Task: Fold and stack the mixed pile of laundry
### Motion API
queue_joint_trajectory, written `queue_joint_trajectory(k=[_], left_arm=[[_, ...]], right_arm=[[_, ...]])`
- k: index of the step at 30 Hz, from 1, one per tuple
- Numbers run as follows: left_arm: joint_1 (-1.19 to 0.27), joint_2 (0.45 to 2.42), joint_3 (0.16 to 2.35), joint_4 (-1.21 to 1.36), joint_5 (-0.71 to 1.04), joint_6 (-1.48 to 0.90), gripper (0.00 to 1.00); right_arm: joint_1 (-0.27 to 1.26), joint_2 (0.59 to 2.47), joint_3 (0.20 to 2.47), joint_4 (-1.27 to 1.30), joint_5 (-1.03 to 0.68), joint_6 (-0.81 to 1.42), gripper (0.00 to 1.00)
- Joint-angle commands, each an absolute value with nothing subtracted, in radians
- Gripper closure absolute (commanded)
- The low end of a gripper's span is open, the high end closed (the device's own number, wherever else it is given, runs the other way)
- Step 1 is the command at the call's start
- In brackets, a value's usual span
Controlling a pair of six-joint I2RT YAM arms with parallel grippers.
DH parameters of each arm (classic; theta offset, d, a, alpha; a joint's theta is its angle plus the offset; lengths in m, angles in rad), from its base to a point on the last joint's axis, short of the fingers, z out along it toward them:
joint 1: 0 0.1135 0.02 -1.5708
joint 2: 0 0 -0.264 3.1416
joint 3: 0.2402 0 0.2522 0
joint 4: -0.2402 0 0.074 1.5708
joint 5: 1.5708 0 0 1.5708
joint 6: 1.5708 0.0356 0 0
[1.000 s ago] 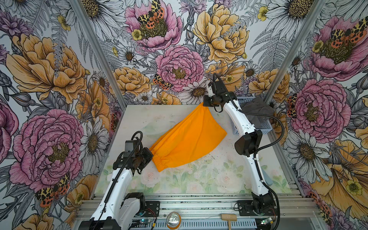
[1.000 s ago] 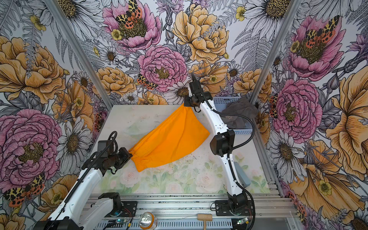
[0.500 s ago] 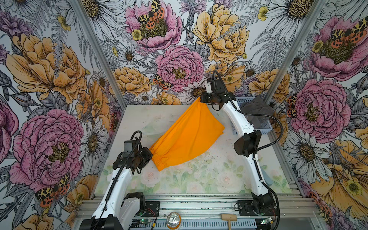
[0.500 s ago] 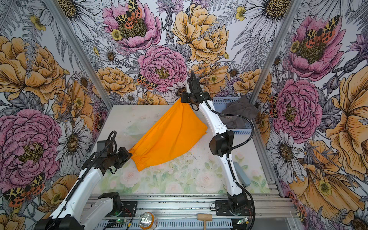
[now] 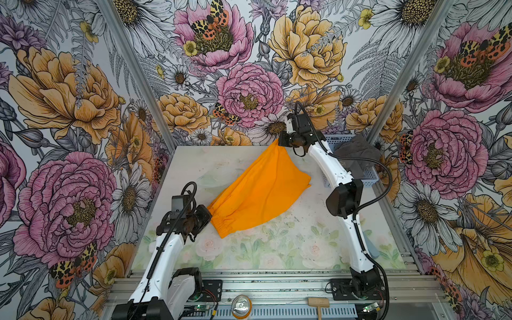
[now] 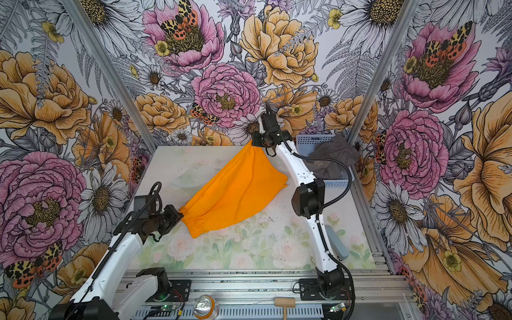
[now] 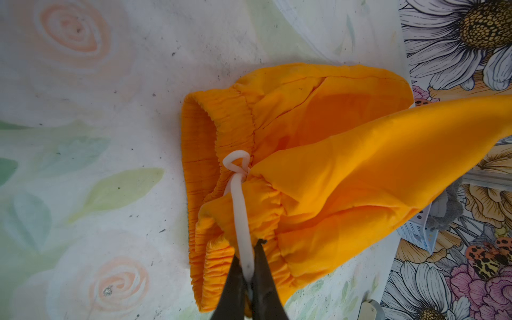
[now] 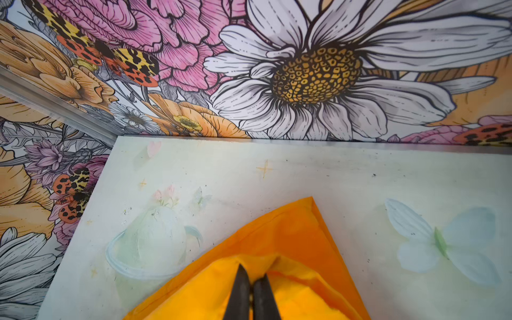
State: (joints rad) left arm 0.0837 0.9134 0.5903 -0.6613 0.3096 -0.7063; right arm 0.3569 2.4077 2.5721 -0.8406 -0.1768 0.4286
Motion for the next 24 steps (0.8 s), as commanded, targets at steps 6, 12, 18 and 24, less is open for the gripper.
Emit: queue_joint_trajectory(k=[6, 12, 18, 24], left_arm=[[0.094, 0.866, 0.585, -0.694, 0.341, -0.693, 1.0], [0.094, 0.842, 0.602, -0.719, 0.335, -0.69, 1.0], [0.093, 0.849, 0.604, -0.719, 0.33, -0.688, 1.0], [0.097, 0.872, 0.627, -0.718, 0.304, -0.681, 1.0]], right_arm=[[0.372, 2.125, 2.402, -0.86, -0.169, 0.398, 1.0], [0.387, 2.011, 2.333, -0.871, -0.117, 0.371, 1.0], [0.38, 2.039, 2.347, -0.884, -0.108, 0.355, 1.0], [0.368, 2.157, 2.396, -0.882, -0.098, 0.347, 1.0]])
